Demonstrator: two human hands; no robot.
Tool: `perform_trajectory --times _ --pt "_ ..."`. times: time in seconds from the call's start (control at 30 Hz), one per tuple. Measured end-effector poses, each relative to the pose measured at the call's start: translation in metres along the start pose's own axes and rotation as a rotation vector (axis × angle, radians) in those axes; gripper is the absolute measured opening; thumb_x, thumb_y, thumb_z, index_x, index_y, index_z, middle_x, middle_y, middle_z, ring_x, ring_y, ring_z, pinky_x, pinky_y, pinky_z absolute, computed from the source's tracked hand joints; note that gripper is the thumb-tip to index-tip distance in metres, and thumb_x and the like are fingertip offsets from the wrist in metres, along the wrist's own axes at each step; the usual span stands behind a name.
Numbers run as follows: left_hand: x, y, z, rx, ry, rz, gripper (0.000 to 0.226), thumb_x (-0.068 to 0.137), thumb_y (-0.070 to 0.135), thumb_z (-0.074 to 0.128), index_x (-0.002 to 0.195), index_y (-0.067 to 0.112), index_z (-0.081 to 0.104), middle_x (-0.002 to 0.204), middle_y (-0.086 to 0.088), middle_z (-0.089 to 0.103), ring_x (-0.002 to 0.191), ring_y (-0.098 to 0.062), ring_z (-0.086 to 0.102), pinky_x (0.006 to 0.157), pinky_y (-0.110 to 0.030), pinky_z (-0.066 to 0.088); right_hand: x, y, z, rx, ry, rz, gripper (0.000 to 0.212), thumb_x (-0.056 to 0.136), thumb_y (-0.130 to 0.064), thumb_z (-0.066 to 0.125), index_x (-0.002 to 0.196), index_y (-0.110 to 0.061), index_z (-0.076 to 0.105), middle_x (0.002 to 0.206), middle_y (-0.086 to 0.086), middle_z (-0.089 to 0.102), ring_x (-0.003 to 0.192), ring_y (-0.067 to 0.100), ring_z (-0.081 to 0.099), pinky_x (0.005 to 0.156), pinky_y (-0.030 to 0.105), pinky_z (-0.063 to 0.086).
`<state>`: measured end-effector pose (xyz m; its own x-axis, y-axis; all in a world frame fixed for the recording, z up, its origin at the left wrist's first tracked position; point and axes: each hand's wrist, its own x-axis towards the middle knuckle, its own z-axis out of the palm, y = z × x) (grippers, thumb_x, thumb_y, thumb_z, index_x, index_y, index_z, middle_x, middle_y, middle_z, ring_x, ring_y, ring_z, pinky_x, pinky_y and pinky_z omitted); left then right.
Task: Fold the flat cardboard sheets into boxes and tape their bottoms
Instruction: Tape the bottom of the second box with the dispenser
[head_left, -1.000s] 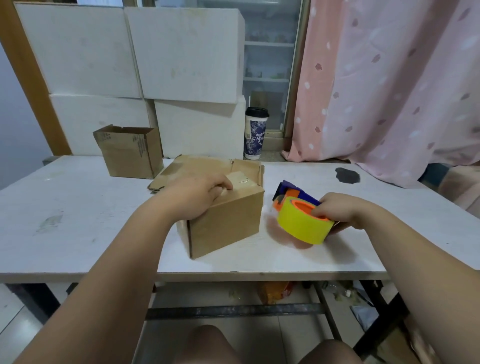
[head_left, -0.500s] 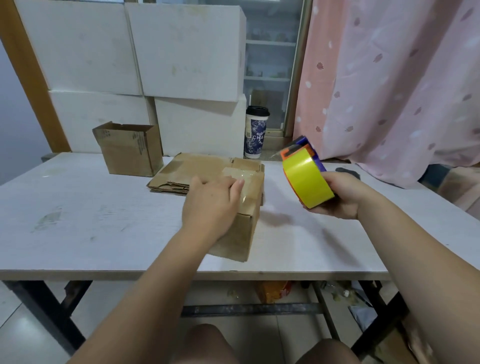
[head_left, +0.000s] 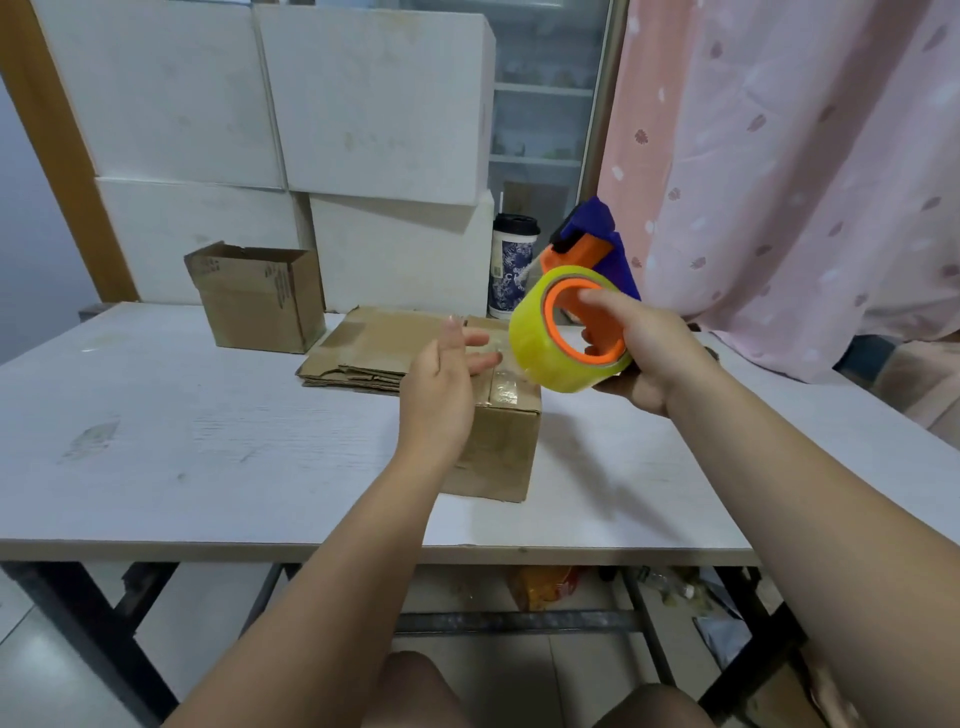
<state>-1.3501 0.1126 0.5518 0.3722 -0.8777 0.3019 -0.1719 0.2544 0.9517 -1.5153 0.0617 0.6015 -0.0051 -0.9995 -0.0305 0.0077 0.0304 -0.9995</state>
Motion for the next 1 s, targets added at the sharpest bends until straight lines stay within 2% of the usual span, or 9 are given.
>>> perform_trajectory --times 0.17,0.27,0.4,0.53,0.63,0.73,0.83,0.9,1.0 --pt "0.006 0.011 0.000 -0.015 -0.059 -0.035 0.038 0.086 0.064 0.033 0.084 0.035 0.058 0.094 0.017 0.062 0.109 -0.018 0.056 0.104 -0.043 0.035 -0.003 0.004 0.011 -0.031 0.046 -0.199 0.020 0.080 -0.037 0.072 0.090 -0.029 0.057 0.088 -0.003 0.066 0.081 0.016 0.061 0.063 0.030 0.057" --pt "0.007 0.015 -0.003 -0.163 -0.066 0.003 0.026 0.096 0.041 0.046 0.083 0.027 0.063 0.091 0.000 0.067 0.095 -0.022 0.063 0.087 -0.035 0.050 -0.004 0.002 0.017 -0.154 0.092 -0.467 0.015 0.083 -0.034 0.070 0.085 -0.046 0.063 0.071 -0.024 0.065 0.074 0.001 0.063 0.060 0.024 0.052" --pt "0.002 0.014 -0.005 -0.190 -0.109 0.072 0.036 0.098 0.038 0.043 0.090 0.015 0.069 0.093 -0.012 0.071 0.094 -0.025 0.066 0.087 -0.042 0.052 -0.001 0.010 0.017 -0.483 0.114 -0.685 0.053 0.081 -0.043 0.069 0.130 -0.038 0.048 0.108 -0.020 0.056 0.092 0.000 0.056 0.072 0.014 0.045" --pt "-0.001 0.019 -0.008 -0.271 -0.061 -0.089 0.056 0.087 0.066 0.034 0.075 0.029 0.075 0.081 0.009 0.073 0.081 -0.004 0.069 0.067 -0.016 0.043 -0.001 0.020 0.016 -0.551 0.115 -0.743 0.066 0.080 -0.042 0.067 0.140 -0.035 0.041 0.117 -0.018 0.048 0.098 -0.008 0.049 0.074 0.011 0.040" --pt "0.001 0.026 -0.014 -0.293 -0.089 -0.230 0.052 0.084 0.068 0.044 0.066 0.029 0.074 0.077 0.009 0.073 0.072 -0.001 0.068 0.061 -0.019 0.035 -0.007 0.020 0.015 -0.633 0.101 -0.818 0.068 0.077 -0.040 0.065 0.139 -0.035 0.040 0.114 -0.014 0.047 0.101 -0.021 0.041 0.076 0.008 0.036" --pt "0.007 0.027 -0.019 -0.245 -0.112 -0.321 0.036 0.086 0.052 0.057 0.067 0.025 0.071 0.076 0.007 0.073 0.073 -0.005 0.068 0.056 -0.022 0.032 -0.012 0.019 0.017 -0.735 0.079 -0.855 0.073 0.075 -0.043 0.062 0.142 -0.031 0.037 0.115 -0.009 0.043 0.102 -0.024 0.035 0.078 0.004 0.030" --pt "0.010 0.023 -0.025 -0.251 -0.111 -0.298 0.017 0.089 0.022 0.060 0.078 0.015 0.072 0.079 0.000 0.073 0.070 -0.008 0.070 0.048 -0.011 0.044 -0.015 0.018 0.018 -0.757 0.062 -0.851 0.074 0.076 -0.044 0.060 0.144 -0.032 0.035 0.116 -0.009 0.042 0.102 -0.022 0.036 0.079 0.004 0.030" --pt "0.010 0.017 -0.027 -0.198 -0.117 -0.255 0.016 0.090 0.016 0.059 0.089 0.007 0.071 0.080 -0.002 0.073 0.072 -0.009 0.071 0.058 -0.011 0.051 -0.016 0.016 0.017 -0.714 0.001 -0.813 0.073 0.076 -0.045 0.061 0.142 -0.041 0.032 0.117 -0.015 0.043 0.105 -0.016 0.040 0.083 0.011 0.036" --pt "0.011 0.011 -0.028 -0.084 -0.110 -0.227 0.018 0.092 0.020 0.059 0.096 0.007 0.071 0.083 -0.002 0.074 0.077 -0.008 0.070 0.077 -0.023 0.055 -0.021 0.008 0.017 -0.626 -0.152 -0.738 0.061 0.074 -0.056 0.063 0.122 -0.068 0.028 0.109 -0.046 0.041 0.108 -0.010 0.047 0.081 0.016 0.045"
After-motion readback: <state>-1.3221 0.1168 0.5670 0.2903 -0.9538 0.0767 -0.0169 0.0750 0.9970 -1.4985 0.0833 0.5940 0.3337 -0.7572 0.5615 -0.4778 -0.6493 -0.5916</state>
